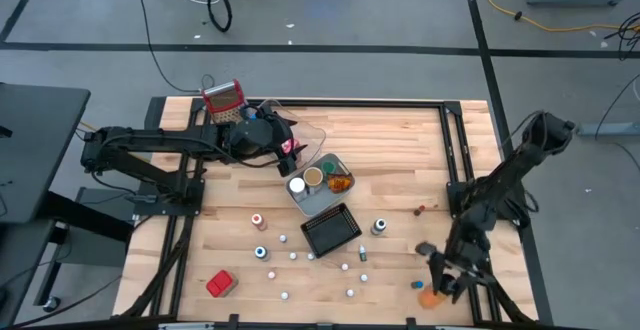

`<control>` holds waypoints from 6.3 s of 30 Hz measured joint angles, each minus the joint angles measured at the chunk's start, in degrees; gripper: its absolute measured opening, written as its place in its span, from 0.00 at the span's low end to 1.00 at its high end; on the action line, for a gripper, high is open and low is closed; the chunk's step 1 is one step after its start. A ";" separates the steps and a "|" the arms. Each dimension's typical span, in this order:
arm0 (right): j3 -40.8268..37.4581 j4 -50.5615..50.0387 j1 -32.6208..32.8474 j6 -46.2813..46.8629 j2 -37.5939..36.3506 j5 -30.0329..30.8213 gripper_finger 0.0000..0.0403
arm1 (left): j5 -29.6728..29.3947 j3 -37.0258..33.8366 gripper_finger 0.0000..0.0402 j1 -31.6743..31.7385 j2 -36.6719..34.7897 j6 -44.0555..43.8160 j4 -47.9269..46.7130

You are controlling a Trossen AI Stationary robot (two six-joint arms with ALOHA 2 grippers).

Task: Pick & Place Kitchen Items
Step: Put the black seasoning bottle into the white bin, then put the black food coloring bottle into the black bin

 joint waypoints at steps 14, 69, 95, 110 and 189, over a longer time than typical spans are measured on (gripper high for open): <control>4.35 5.66 -21.81 -8.29 -4.20 35.95 0.50 | 0.02 0.00 0.81 -0.02 0.00 2.02 -0.06; 27.65 -13.82 -41.44 8.99 41.12 35.02 0.61 | -0.19 0.04 0.81 0.00 0.02 2.58 -0.46; 27.45 -11.88 -41.38 5.97 32.67 16.78 0.58 | -0.20 0.00 0.81 0.00 0.02 2.60 -0.55; 24.10 -40.11 -39.20 1.09 9.79 7.99 0.53 | -0.19 0.00 0.81 0.00 0.02 2.59 -0.52; -4.55 -19.81 -33.23 15.39 10.45 11.96 0.49 | -0.20 0.00 0.81 0.00 0.02 2.58 1.77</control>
